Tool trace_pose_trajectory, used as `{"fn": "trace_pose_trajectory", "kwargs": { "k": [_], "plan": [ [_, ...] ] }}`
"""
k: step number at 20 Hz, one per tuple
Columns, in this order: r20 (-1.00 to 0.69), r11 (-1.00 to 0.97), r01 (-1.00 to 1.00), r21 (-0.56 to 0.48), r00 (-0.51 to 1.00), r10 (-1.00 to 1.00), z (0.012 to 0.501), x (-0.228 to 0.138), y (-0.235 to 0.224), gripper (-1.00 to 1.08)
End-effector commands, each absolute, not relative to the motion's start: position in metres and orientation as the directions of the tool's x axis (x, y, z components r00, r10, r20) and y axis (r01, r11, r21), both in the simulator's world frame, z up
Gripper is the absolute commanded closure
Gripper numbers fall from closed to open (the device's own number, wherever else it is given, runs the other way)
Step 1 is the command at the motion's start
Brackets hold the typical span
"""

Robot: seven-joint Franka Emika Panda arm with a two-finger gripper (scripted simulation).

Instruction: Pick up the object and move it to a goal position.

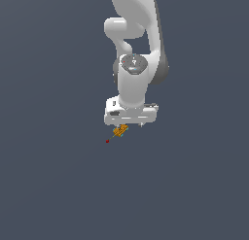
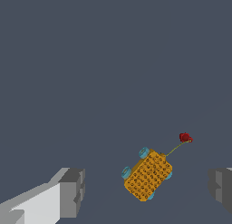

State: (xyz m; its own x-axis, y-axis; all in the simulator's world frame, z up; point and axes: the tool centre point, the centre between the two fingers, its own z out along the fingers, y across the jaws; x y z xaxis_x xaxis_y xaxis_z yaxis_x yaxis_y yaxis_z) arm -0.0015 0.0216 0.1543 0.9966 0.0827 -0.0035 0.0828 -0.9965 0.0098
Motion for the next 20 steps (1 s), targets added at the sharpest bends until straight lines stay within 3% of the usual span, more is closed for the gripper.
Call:
{"fn": "trace_pose_trajectory", "kwargs": {
  "k": [1, 10, 20],
  "plan": [
    [-0.004, -0.997, 0.083, 0.01, 0.997, 0.083, 0.154, -0.001, 0.022, -0.92],
    [0.027, -0.999, 0.045, -0.005, 0.999, 0.045, 0.177, 0.01, 0.017, -0.92],
    [0.023, -1.0, -0.012, -0.008, 1.0, -0.012, 0.165, 0.006, 0.013, -0.92]
  ]
}}
